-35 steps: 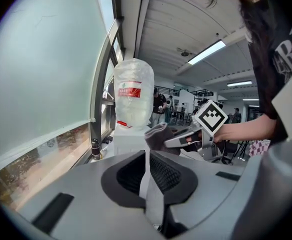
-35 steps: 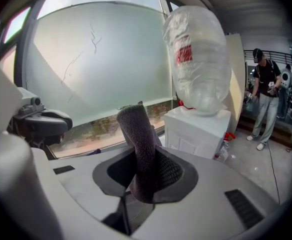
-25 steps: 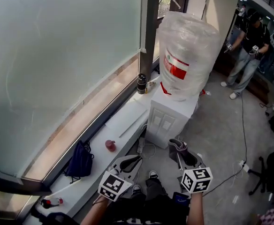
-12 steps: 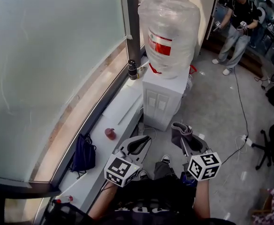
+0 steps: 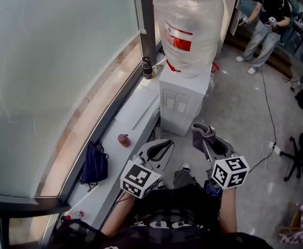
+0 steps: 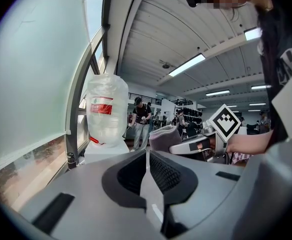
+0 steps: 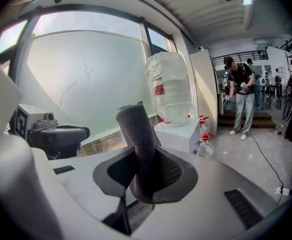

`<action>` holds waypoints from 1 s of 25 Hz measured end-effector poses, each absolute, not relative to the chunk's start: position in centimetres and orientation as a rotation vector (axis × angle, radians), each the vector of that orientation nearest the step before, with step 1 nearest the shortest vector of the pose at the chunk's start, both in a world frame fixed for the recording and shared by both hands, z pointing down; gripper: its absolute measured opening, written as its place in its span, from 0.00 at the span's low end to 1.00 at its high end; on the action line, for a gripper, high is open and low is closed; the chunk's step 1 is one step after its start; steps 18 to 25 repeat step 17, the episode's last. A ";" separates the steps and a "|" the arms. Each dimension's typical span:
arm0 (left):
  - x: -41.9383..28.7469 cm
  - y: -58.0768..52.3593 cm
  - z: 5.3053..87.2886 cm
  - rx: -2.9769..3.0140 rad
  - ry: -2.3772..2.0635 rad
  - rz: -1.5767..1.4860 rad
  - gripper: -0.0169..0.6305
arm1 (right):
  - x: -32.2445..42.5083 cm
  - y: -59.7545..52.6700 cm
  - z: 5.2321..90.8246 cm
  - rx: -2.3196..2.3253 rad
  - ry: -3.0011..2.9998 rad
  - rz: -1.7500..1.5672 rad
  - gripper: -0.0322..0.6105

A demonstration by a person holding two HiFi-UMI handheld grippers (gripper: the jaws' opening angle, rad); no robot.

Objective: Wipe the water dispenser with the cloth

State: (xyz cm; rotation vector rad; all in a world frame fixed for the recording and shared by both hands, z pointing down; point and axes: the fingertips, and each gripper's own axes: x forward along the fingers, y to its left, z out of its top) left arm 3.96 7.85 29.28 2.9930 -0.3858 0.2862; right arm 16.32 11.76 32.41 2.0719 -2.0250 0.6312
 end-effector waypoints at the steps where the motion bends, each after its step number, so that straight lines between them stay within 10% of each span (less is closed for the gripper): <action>1: 4.0 7.7 29.2 2.994 -0.384 0.280 0.07 | 16.4 11.6 32.4 2.069 -2.024 0.631 0.20; 25: 4.1 7.2 28.5 3.007 -0.408 0.269 0.07 | 17.1 11.0 32.1 2.056 -2.043 0.613 0.20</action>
